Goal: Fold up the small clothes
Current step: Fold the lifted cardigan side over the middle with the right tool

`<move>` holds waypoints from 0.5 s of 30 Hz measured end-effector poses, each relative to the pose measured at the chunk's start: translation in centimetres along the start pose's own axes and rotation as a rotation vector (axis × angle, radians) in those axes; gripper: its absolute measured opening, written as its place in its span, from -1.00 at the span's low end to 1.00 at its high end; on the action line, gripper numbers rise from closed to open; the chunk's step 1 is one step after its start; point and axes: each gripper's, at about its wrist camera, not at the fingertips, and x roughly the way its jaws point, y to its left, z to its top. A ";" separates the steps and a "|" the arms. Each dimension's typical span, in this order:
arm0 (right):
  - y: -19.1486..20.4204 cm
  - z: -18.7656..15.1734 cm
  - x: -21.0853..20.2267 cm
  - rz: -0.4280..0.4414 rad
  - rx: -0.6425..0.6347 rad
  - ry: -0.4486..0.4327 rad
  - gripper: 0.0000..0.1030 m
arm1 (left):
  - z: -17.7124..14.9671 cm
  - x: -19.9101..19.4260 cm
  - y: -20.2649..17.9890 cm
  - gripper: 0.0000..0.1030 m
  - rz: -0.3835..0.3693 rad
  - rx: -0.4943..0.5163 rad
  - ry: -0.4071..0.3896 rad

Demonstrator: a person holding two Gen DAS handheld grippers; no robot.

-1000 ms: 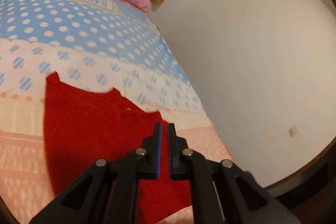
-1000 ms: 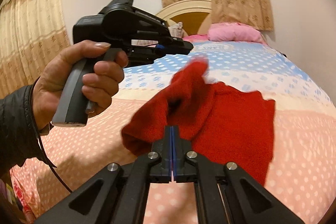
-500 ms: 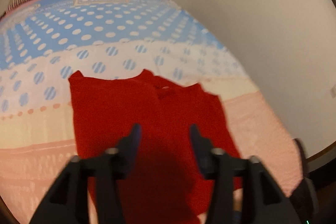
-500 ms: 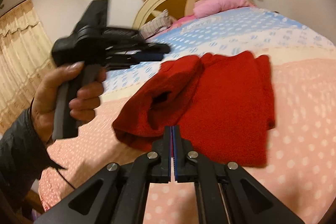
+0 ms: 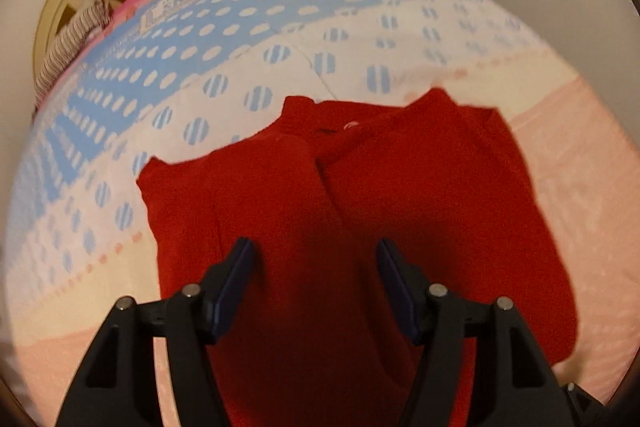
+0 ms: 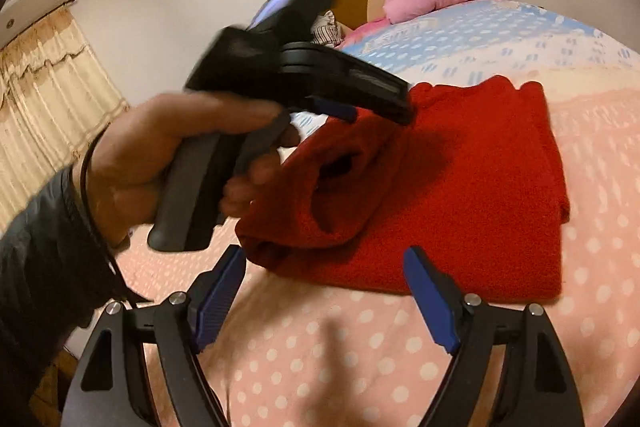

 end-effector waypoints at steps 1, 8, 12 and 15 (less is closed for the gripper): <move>0.1 0.0 0.2 -0.003 0.002 0.005 0.59 | 0.2 0.2 -0.2 0.28 0.021 0.012 0.006; -0.3 0.6 1.9 0.016 0.039 0.041 0.59 | 1.2 1.9 -0.1 0.28 0.031 -0.038 0.052; 0.3 0.7 2.6 0.017 0.024 0.045 0.59 | 1.5 2.8 -0.2 0.26 0.073 -0.033 0.083; 0.6 1.0 2.9 0.004 0.016 0.043 0.59 | 1.4 2.9 -0.6 -0.02 0.112 0.008 0.087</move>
